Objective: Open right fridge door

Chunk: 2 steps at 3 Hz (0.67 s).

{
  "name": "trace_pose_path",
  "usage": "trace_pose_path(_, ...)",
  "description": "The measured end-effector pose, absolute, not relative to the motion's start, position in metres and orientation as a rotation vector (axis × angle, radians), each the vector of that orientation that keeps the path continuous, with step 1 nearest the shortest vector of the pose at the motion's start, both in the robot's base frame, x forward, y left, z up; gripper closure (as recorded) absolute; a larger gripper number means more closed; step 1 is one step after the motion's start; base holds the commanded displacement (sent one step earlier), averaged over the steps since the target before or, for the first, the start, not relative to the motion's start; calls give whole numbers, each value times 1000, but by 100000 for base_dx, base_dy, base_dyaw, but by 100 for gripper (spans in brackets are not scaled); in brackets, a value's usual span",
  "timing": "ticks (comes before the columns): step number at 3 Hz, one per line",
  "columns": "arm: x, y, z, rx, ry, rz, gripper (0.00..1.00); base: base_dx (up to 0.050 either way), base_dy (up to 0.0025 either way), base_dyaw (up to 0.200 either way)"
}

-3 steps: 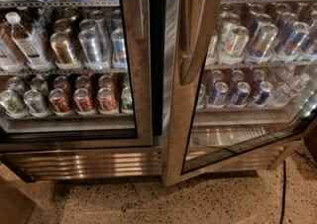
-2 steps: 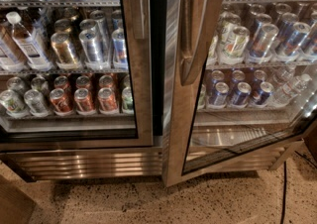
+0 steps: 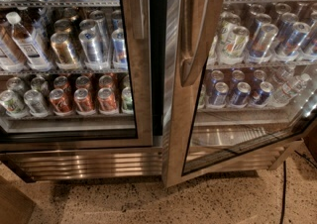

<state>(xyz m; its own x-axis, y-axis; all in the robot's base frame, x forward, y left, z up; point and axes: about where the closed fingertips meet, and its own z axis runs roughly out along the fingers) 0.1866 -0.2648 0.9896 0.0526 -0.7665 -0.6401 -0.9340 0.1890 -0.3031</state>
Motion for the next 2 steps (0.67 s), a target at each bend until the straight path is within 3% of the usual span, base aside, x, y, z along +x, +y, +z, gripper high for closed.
trace_pose_path(1, 207, -255, 992, -1538, 1657, 318, 0, 0, 0, 0)
trace_pose_path(2, 206, -203, 1040, -1526, 1476, 370, 0, 0, 0, 0)
